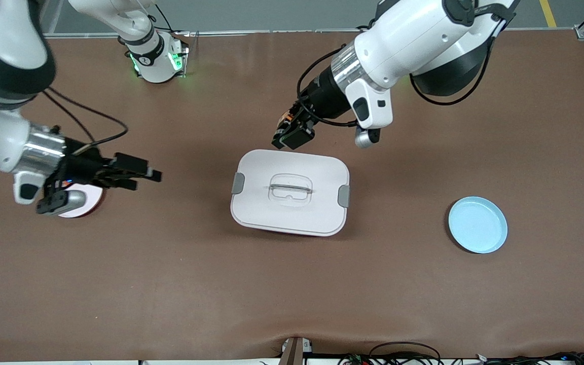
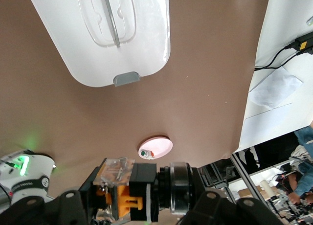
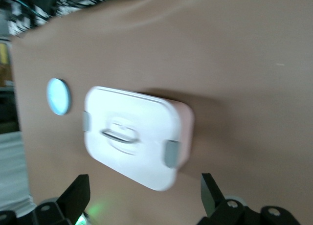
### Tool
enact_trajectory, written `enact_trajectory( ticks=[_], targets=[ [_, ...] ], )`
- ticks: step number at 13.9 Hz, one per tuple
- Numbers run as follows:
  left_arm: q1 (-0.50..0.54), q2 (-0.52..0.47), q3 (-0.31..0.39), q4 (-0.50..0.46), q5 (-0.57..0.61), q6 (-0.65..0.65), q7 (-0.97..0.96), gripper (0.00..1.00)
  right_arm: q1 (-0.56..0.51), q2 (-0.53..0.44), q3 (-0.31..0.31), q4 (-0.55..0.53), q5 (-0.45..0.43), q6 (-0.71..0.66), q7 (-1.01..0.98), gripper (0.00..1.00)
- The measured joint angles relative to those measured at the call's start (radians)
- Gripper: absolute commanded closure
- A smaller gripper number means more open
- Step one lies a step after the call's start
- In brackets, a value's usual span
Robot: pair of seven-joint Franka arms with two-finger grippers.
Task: Transfer orange switch to right arm and place
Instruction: 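Lift the switch with the left gripper while the right gripper reaches over, then bring the switch to the right gripper and close the right gripper on it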
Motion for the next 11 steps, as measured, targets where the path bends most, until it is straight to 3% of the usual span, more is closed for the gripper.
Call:
enact_trajectory(
  ticks=[5, 11],
  targets=[
    [-0.045, 0.03, 0.0, 0.0, 0.0, 0.081, -0.091, 0.81, 0.075, -0.061, 0.0, -0.101, 0.165, 0.056, 0.015, 0.0],
    [-0.096, 0.076, 0.015, 0.0, 0.001, 0.174, -0.104, 0.81, 0.132, -0.169, 0.0, -0.164, 0.196, 0.056, 0.109, 0.0]
  ],
)
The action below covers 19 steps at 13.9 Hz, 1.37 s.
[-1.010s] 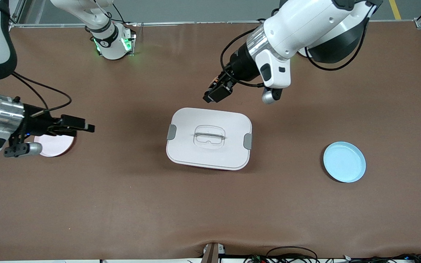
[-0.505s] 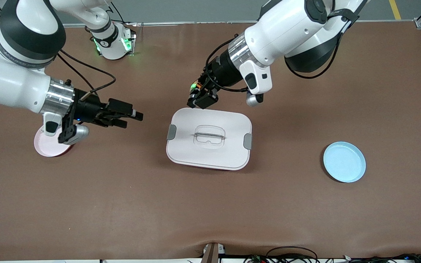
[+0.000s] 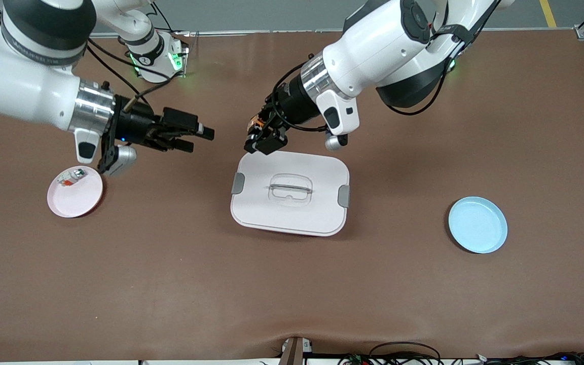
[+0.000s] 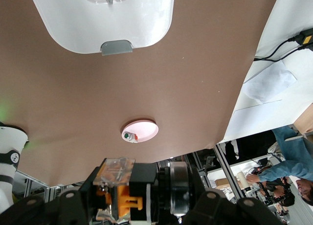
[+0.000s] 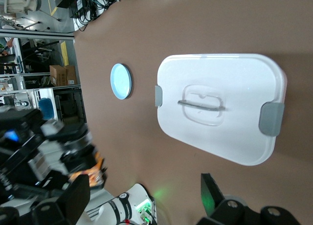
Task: Transfer orange switch to right arm and place
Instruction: 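Bring the switch to the right gripper and close the right gripper on it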
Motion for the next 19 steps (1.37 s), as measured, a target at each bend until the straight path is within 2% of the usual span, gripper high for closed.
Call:
enact_trajectory(
  ticks=[3, 5, 10, 19],
  targets=[
    [-0.06, 0.006, 0.062, 0.0, 0.0, 0.006, 0.0, 0.81, 0.021, -0.076, 0.0, -0.05, 0.0, 0.001, 0.057, 0.0],
    [-0.074, 0.009, 0.075, 0.0, 0.0, 0.009, 0.0, 0.81, 0.058, -0.096, 0.001, -0.065, -0.006, 0.039, 0.094, 0.0],
    [-0.075, 0.009, 0.076, 0.005, 0.0, 0.014, 0.0, 0.81, 0.185, -0.091, 0.01, -0.115, -0.064, 0.223, 0.155, 0.0],
    [-0.075, 0.008, 0.082, 0.01, 0.006, 0.014, 0.0, 0.81, 0.208, -0.058, 0.011, -0.142, -0.064, 0.339, 0.155, 0.0]
  ],
)
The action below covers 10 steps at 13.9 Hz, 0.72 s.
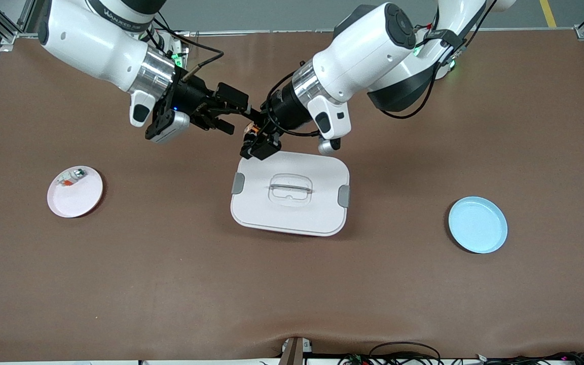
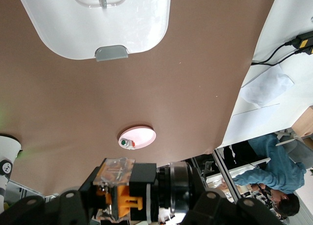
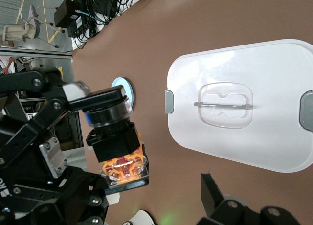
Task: Transfer orange switch to right arm and place
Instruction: 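Bring the switch to the right gripper and close the right gripper on it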
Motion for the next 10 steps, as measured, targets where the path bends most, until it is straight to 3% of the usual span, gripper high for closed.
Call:
enact_trajectory(
  ticks=[10],
  targets=[
    [-0.004, -0.001, 0.0, 0.001, 0.001, 0.002, 0.0, 0.81, 0.003, 0.063, 0.003, 0.05, 0.0, 0.044, -0.003, 0.0]
  ],
)
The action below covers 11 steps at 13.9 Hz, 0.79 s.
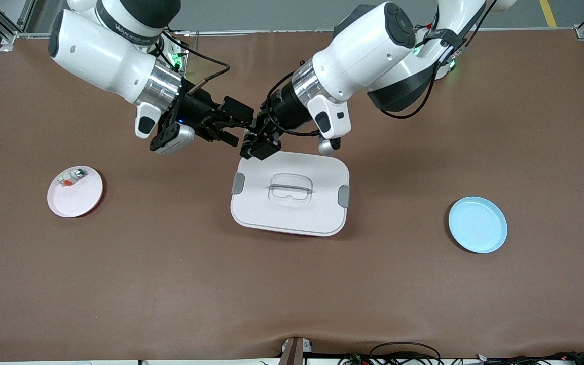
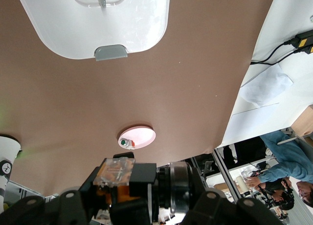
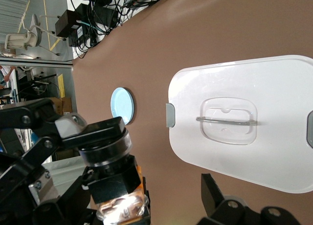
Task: Transfer orange switch to right arm and place
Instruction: 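Bring the switch to the right gripper and close the right gripper on it, then open the left gripper and pull it back from the switch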
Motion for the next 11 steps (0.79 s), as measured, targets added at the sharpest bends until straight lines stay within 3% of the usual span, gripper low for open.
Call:
enact_trajectory(
  ticks=[3, 5, 6, 11],
  targets=[
    [-0.008, 0.0, -0.001, 0.0, 0.0, 0.0, 0.0, 0.81, 0.0, 0.008, -0.001, 0.018, 0.0, 0.001, -0.006, 0.44],
    [-0.01, 0.0, -0.001, -0.001, 0.0, 0.0, 0.0, 0.81, 0.0, 0.01, -0.001, 0.024, 0.001, 0.001, -0.021, 0.86],
    [-0.011, 0.001, -0.001, -0.002, 0.0, 0.0, 0.0, 0.81, 0.0, 0.009, 0.001, 0.029, 0.001, 0.0, -0.029, 1.0],
    [-0.011, 0.002, 0.0, -0.002, 0.0, -0.001, 0.0, 0.76, 0.001, 0.01, 0.002, 0.033, 0.001, 0.0, -0.051, 1.0]
  ],
)
